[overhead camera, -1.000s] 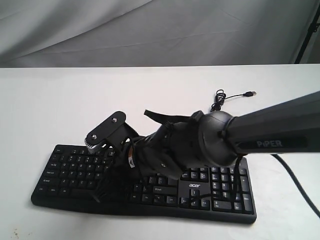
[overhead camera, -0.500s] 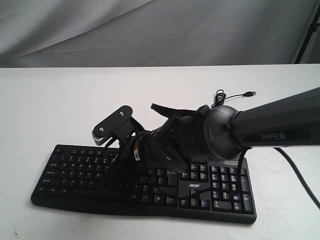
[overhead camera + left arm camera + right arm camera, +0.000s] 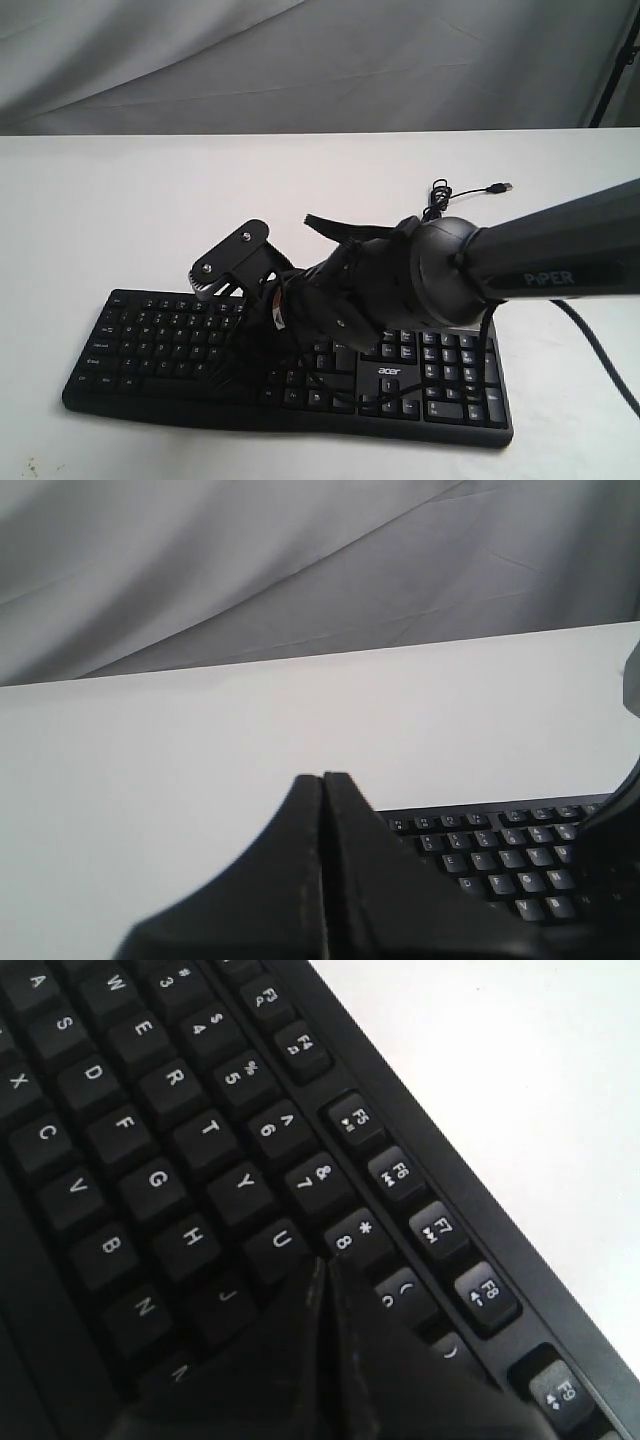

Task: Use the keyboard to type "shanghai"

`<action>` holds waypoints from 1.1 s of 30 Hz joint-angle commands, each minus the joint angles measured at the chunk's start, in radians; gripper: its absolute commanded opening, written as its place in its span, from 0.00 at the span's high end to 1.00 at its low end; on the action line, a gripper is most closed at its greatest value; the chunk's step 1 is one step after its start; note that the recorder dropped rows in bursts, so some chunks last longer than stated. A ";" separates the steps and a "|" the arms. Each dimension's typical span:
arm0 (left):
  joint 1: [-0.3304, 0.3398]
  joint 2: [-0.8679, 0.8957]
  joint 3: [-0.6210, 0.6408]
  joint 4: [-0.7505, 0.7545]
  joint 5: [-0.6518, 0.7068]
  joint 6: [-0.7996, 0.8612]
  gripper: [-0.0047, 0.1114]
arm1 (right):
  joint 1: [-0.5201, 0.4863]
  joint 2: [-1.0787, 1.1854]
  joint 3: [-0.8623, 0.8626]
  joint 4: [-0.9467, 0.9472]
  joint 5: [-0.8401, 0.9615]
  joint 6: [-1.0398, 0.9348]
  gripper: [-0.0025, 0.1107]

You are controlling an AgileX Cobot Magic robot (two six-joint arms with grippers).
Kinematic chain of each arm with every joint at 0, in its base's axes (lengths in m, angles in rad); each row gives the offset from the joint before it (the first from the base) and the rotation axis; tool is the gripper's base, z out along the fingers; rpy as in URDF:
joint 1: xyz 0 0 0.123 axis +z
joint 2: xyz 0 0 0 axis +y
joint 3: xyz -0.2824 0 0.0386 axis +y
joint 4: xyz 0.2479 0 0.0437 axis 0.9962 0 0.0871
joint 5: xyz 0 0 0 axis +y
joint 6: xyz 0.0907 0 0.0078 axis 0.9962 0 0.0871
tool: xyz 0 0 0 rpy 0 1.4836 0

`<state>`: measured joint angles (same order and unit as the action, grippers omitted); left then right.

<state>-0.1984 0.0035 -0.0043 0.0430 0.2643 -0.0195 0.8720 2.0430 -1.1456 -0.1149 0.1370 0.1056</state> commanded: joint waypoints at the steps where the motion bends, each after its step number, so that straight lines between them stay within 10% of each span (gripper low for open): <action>1: -0.004 -0.003 0.004 0.001 -0.005 -0.003 0.96 | -0.005 -0.009 0.009 -0.007 0.006 -0.008 0.98; 23: -0.004 -0.003 0.004 0.001 -0.005 -0.003 0.96 | 0.029 -0.183 0.035 -0.062 0.075 -0.008 0.98; 33: -0.004 -0.003 0.004 0.001 -0.005 -0.003 0.96 | 0.057 -0.605 0.568 -0.051 -0.079 0.059 0.98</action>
<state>-0.1984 0.0035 -0.0043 0.0430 0.2643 -0.0195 0.9406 1.4807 -0.6518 -0.1674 0.0761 0.1452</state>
